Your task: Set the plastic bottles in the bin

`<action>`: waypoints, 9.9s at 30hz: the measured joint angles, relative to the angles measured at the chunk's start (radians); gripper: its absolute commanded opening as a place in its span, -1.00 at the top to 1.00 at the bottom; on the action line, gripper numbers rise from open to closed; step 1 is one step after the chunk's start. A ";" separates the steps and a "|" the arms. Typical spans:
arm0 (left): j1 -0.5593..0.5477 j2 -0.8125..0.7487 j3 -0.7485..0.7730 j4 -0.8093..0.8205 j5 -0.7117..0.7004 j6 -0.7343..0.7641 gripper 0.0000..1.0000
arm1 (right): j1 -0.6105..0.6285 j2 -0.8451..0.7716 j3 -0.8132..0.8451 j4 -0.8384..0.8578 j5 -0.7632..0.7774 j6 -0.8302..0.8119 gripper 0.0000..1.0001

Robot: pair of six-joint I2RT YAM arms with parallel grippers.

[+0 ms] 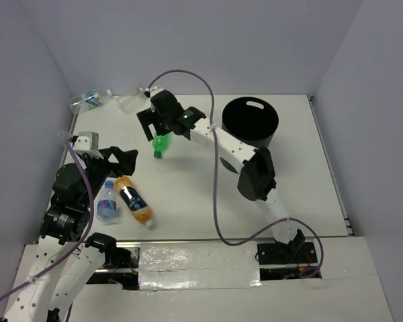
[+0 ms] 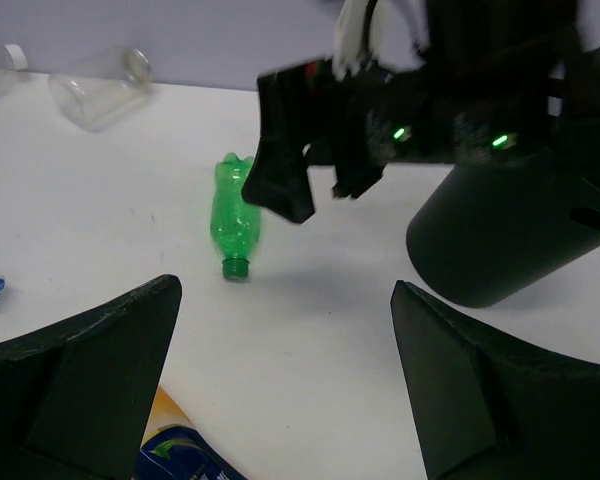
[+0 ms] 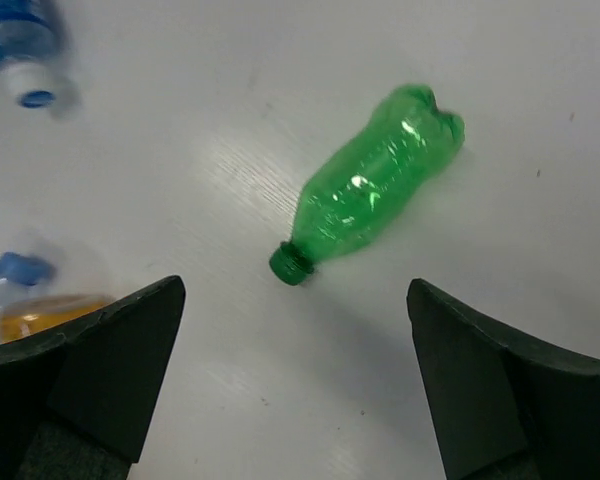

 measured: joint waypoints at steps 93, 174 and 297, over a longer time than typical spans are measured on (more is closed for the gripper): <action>0.088 0.455 -0.138 -0.293 -0.063 -0.688 -0.99 | -0.821 -1.046 -0.993 0.189 -0.697 -0.425 -0.99; -0.447 0.352 0.499 0.062 -0.180 0.037 -0.99 | -0.148 -0.940 -0.943 0.112 -0.693 -0.271 -0.99; 0.568 1.037 0.446 -0.172 -0.069 -0.588 -0.98 | -0.805 -1.264 -1.146 0.064 -1.225 -0.450 -0.99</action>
